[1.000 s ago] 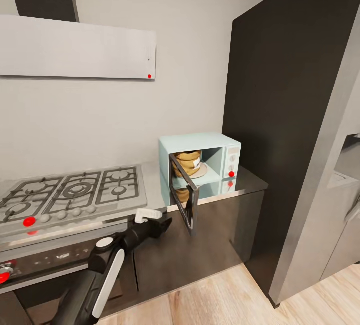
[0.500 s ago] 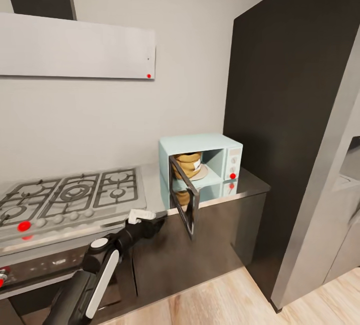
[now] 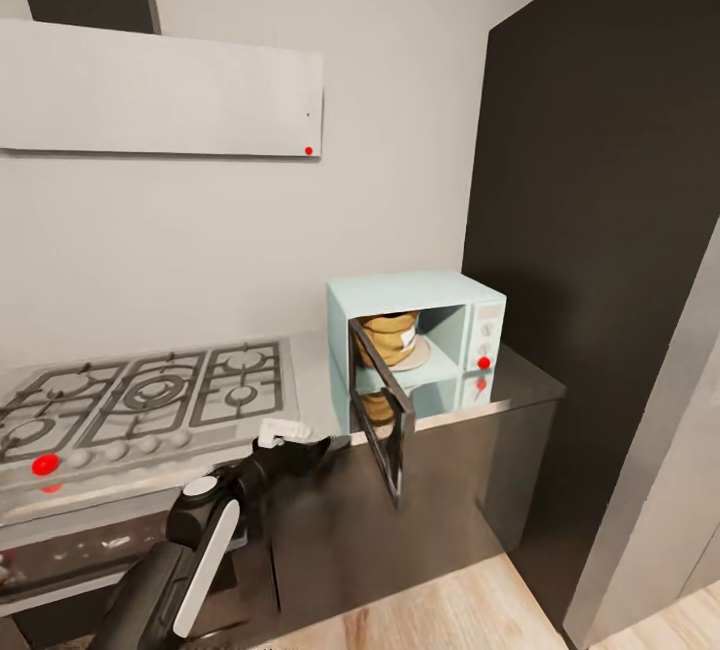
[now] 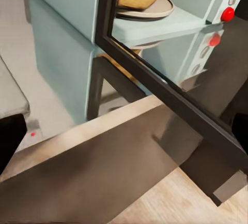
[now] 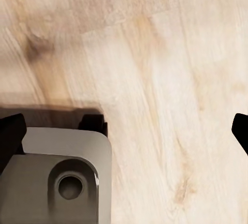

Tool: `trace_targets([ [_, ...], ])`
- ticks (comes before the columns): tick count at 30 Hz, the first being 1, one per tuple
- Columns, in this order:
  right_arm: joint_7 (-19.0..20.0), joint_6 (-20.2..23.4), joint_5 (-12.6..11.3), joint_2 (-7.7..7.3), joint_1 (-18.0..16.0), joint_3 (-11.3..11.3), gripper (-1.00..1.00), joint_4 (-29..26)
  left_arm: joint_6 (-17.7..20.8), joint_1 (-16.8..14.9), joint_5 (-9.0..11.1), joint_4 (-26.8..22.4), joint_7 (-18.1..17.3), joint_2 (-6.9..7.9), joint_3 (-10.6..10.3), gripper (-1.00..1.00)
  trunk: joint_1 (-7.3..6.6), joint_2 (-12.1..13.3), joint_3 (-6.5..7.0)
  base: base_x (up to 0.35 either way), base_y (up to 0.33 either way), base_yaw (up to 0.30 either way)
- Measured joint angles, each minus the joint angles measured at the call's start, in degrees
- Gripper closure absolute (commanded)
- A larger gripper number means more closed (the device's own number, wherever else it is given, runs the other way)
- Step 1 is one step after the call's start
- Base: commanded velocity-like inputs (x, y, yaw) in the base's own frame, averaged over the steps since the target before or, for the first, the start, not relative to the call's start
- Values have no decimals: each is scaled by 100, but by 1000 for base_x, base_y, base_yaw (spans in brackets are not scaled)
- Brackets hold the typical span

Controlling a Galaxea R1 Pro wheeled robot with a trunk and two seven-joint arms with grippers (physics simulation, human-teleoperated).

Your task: In the kitchen, take the popcorn bag from the countertop, put it into the microwave, and heat it until the popcorn is cooked so the cooked popcorn ends up inside the bag.

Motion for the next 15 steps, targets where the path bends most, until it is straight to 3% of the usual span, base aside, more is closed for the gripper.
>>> trace_targets([
  [2, 2, -1, 1, 1, 0, 0, -100, 0, 0, 0, 0, 3, 0, 0, -13, -100, 0, 0, 0, 0, 0, 266],
  [7, 10, -8, 1, -6, 1, 0, -100, -1, -4, -1, -7, 8, 6, -1, -389, -100, -1, 0, 0, 14, -1, 127],
  [11, 9, -10, 1, -8, 1, 0, -100, -1, -29, -1, -9, 101, -6, -9, -555, -100, -2, -1, 0, 203, -142, 7],
  [15, 10, -11, 1, -8, 1, 0, -100, -1, -37, -1, -24, 145, -2, -10, -865, -100, -2, -1, 0, 239, -176, 1],
])
